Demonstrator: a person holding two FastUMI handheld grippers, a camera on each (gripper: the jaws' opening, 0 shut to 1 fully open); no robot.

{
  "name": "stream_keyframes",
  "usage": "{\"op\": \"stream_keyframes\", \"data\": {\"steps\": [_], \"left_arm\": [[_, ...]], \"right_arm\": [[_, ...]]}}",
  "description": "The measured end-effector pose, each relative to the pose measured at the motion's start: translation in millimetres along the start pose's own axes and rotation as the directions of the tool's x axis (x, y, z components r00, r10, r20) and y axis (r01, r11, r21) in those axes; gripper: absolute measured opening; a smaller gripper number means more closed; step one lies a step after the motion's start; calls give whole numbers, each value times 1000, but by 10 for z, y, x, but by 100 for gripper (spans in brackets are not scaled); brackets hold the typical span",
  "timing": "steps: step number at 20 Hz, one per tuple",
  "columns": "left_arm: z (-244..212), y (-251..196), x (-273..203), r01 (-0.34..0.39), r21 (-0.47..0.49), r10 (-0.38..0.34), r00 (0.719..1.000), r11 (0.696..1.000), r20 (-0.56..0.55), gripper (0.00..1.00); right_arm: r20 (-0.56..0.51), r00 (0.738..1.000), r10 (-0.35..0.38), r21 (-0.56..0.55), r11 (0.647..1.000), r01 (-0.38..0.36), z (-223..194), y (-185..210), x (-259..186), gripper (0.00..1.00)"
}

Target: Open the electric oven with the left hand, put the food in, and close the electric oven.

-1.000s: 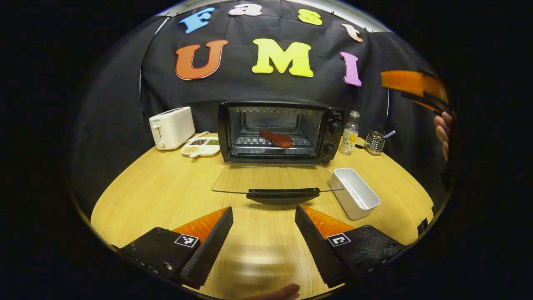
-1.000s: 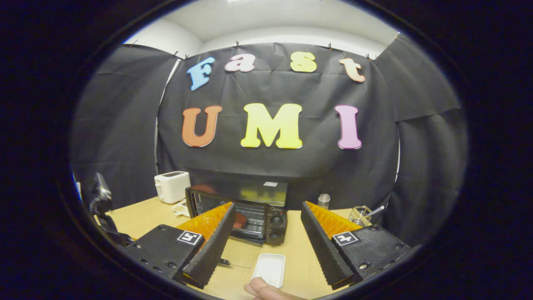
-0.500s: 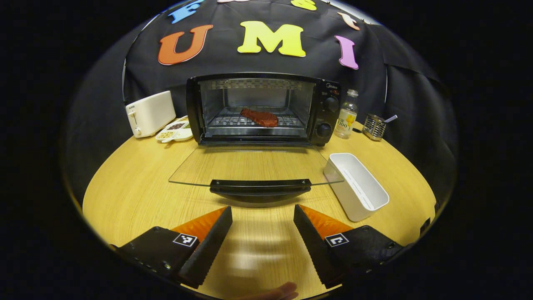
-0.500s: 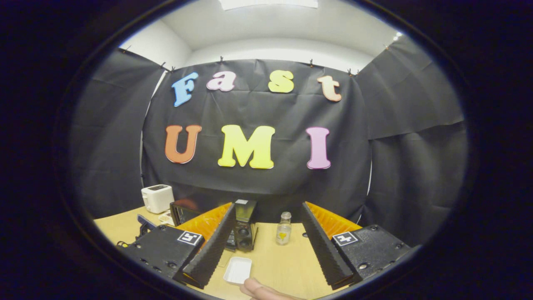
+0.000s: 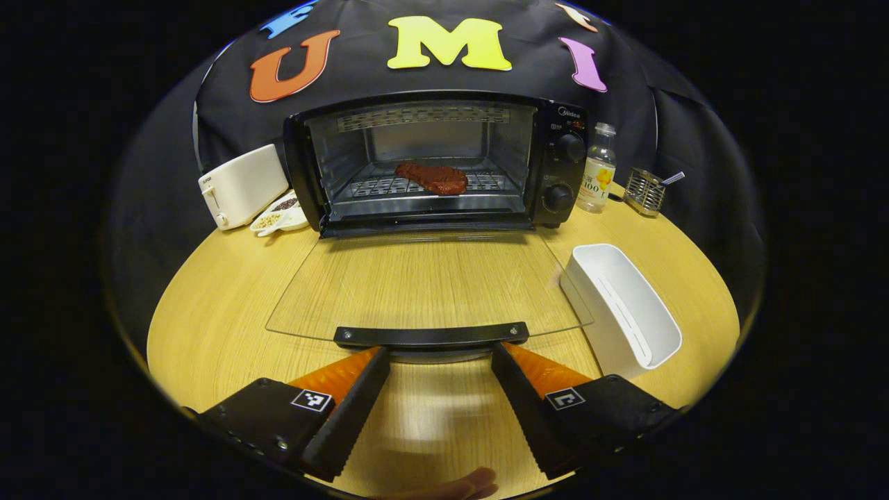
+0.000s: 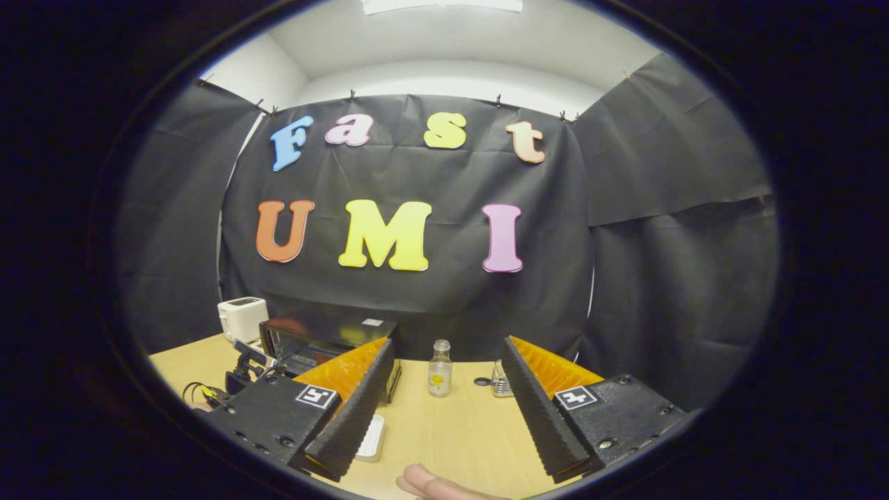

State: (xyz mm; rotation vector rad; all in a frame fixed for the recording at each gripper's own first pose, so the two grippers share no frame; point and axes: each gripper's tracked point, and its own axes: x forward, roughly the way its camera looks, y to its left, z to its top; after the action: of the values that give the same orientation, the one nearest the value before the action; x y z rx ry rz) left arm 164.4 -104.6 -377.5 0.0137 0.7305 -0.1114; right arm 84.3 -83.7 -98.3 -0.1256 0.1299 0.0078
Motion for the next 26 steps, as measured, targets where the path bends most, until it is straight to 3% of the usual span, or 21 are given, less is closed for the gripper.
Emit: {"op": "stream_keyframes", "data": {"steps": [5, 12, 26], "left_arm": [[102, -10, -82, -6, -13, 6, 1000, 1000, 14, 95], [550, -3, -294, -22, 3, 21, 990, 1000, 140, 96], [1474, 56, -375, -48, 51, 33, 963, 998, 267, 98]], "right_arm": [[-15, 1000, -7, 7, 1000, 7, -75, -135, -29, 99], [-9, 1000, 13, 9, 1000, -13, -59, -159, -135, 99], [-55, 997, -55, 10, 998, 56, -167, -322, -278, 99]]}}
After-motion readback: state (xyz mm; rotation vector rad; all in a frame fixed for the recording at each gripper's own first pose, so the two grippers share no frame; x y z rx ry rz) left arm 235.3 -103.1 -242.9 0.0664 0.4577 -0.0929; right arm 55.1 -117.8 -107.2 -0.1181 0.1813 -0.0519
